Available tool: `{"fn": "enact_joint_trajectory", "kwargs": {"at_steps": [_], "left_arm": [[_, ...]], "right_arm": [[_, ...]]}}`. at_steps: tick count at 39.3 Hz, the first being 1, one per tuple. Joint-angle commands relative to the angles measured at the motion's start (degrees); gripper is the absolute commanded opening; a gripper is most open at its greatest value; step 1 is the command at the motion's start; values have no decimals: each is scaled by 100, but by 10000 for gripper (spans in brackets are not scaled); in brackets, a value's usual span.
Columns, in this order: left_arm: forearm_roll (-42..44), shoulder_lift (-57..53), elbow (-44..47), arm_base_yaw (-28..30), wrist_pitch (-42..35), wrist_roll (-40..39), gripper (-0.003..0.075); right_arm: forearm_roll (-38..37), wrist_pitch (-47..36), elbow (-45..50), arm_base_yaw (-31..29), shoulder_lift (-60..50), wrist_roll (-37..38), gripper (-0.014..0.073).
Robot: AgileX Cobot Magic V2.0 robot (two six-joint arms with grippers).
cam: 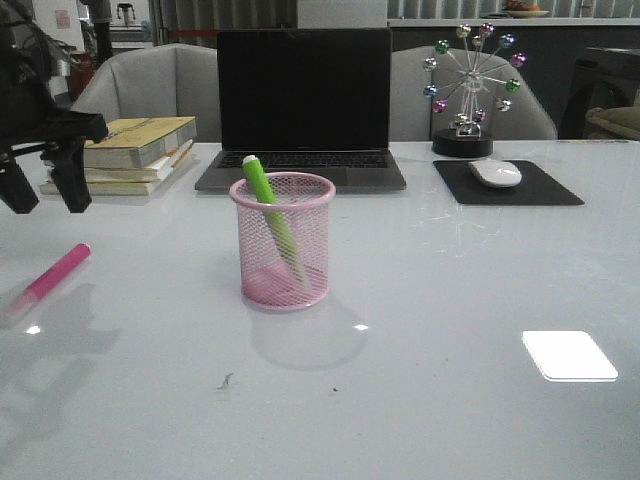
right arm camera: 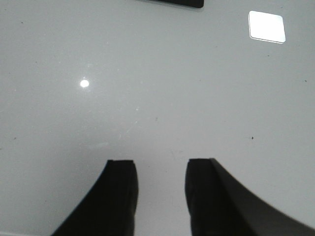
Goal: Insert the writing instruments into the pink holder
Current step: 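Raise the right gripper away and lower the left gripper toward the pink highlighter, then close the left gripper on the pink highlighter and lift it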
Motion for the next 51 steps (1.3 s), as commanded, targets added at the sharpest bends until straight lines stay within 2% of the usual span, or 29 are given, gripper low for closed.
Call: {"fn": "enact_joint_trajectory", "kwargs": {"at_steps": [1,13,51], "left_arm": [[-130,-258,-208,-22,-24,-18,435],[-130,-237,-197,-51,-260,-18,435],[-223,381,-197,-51,-161,-18,435]], "right_arm": [[-83,-305,-148,-36,-38,-20,373],[-88,-288,-148,-36,-38,-20,373],[-222,-178,-148,-36,-38,-20,373]]}}
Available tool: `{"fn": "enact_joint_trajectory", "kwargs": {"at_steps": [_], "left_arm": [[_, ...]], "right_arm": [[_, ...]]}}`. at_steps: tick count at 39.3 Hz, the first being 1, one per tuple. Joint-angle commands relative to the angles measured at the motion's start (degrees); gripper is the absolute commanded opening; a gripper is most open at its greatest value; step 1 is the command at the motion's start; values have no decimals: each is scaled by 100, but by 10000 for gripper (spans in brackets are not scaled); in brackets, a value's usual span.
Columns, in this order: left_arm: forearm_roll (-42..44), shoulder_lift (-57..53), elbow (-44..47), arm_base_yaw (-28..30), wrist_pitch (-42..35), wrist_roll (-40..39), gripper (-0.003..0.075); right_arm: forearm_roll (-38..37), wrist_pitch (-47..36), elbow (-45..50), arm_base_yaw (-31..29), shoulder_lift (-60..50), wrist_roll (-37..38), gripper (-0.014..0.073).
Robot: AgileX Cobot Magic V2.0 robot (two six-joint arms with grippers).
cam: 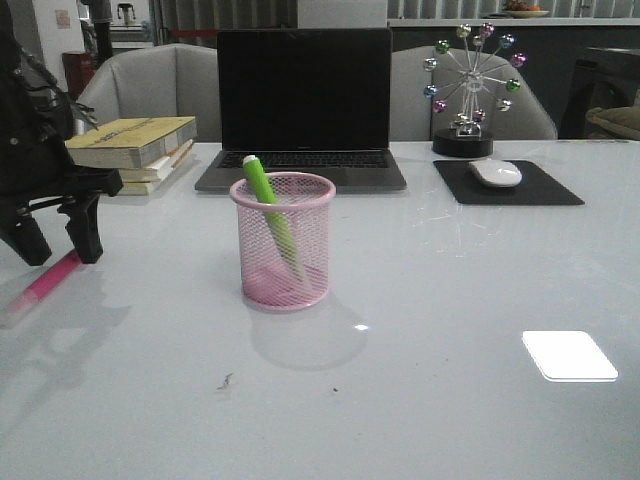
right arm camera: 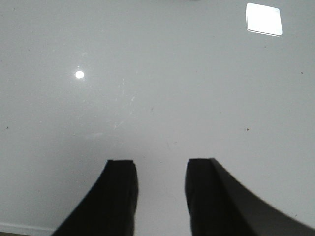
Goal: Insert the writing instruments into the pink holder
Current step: 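Close the left gripper on the pink highlighter and lift it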
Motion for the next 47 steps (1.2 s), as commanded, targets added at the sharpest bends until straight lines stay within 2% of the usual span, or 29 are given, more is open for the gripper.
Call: {"fn": "enact_joint_trajectory", "kwargs": {"at_steps": [1,11,21,30,41,47], "left_arm": [[-100,-243,-169,-18,-85,-18,435],[-100,-162,-169,-18,-44,-18,416],[-3,-2,-169,-18,302,-18,194],[177,83,-169,-18,618,-18,97],[-30,15,-727,-143,837,-18,94],[59,-287,-1249,-387,445,-7,93]], "right_arm": [[-85,-341,-148,-36,-38,-20,373],[-90,-341,-148,-36,-38,-20,373],[-90,-341,-148,-36,-38,-20,373],[-90,-341,-148,-36,-38,-20,373],[-90,-341,-148,-36,-38,-20,373],[-90,-341,-148,-36,-38,-20,373]]}}
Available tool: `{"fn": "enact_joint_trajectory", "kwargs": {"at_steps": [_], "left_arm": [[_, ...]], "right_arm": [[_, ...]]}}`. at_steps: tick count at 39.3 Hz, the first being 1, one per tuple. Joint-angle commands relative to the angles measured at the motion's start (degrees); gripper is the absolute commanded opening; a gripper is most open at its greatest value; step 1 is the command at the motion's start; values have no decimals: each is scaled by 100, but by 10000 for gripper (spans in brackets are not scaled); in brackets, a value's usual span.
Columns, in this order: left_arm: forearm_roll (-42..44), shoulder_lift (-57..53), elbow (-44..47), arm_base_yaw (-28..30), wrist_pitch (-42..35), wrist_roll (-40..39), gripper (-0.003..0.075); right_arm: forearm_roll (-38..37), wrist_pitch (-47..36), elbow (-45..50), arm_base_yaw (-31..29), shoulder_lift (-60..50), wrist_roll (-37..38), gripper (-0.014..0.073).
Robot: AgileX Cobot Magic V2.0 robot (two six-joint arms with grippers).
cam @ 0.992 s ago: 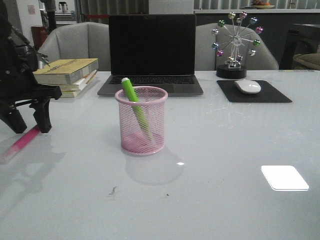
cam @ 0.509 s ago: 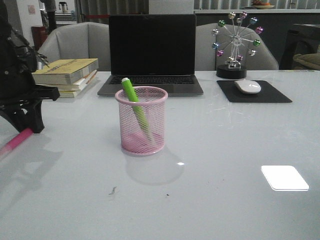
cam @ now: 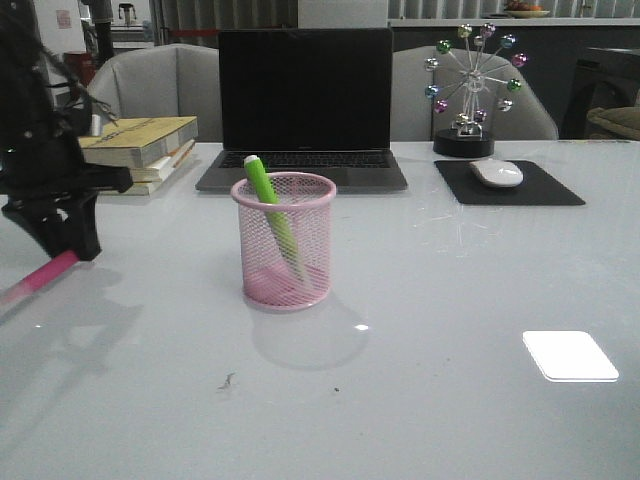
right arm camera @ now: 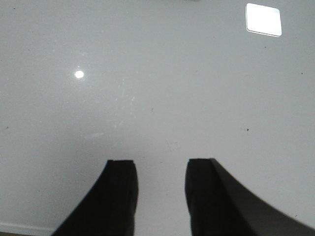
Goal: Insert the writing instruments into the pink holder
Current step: 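Close the left gripper on the pink highlighter and lift it, then carry the pink highlighter upright over the pink mesh holder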
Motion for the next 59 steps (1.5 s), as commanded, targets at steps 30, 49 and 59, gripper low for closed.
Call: {"fn": "enact_joint_trajectory", "kwargs": {"at_steps": [30,49,59], "left_arm": [[-1106,-1750,-314,-2093,-4057,548,92],[-1215,-2403,1632,-2829,-6914,537,92],[-1255,-2587,2898,-2956,-7861,-139,92]], "right_arm": [[-81,-349,-148,-36,-38,-20,373],[-426,-278,-148,-36,-38,-20,373],[-426,-278,-148,-36,-38,-20,373]]}}
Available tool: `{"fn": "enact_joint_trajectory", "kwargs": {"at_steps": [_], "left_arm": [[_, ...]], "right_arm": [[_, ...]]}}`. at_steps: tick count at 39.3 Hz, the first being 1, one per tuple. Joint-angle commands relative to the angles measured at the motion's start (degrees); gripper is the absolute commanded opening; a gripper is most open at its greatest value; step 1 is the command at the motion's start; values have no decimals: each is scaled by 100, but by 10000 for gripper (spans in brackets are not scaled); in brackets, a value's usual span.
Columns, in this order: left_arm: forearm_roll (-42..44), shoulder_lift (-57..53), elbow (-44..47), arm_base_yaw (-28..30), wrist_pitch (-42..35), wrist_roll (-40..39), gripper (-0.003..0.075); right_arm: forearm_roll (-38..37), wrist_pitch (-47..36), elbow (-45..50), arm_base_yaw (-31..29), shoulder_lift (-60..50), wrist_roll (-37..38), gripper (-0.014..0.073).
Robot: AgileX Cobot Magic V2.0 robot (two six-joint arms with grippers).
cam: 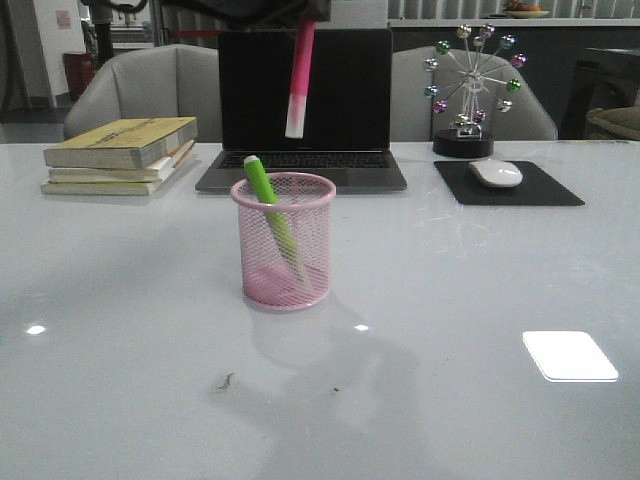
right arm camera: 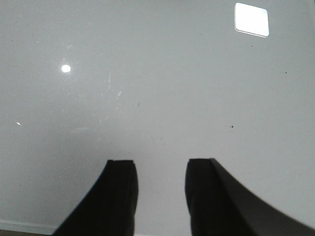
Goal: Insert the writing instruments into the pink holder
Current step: 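Carry the pink highlighter upright over the pink mesh holder, then lower the pink highlighter into the holder and open the left gripper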
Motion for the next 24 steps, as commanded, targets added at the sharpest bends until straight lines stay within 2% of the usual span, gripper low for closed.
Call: {"fn": "enact_joint_trajectory", "kwargs": {"at_steps": [1,8,20,24], "left_arm": [[-31,-330,266,-166,-759,-331,92],[-31,-330,817,-527,-1721,-408,92],[-9,-330,1012,-530,-1710,-380,96],[-9,-330,1012,-476,-1556,-380,151]], "right_arm": [[-119,-325,-148,-36,-38,-20,373],[-181,-325,-148,-36,-38,-20,373],[-219,-325,-148,-36,-38,-20,373],[-217,-325,-148,-36,-38,-20,373]]}}
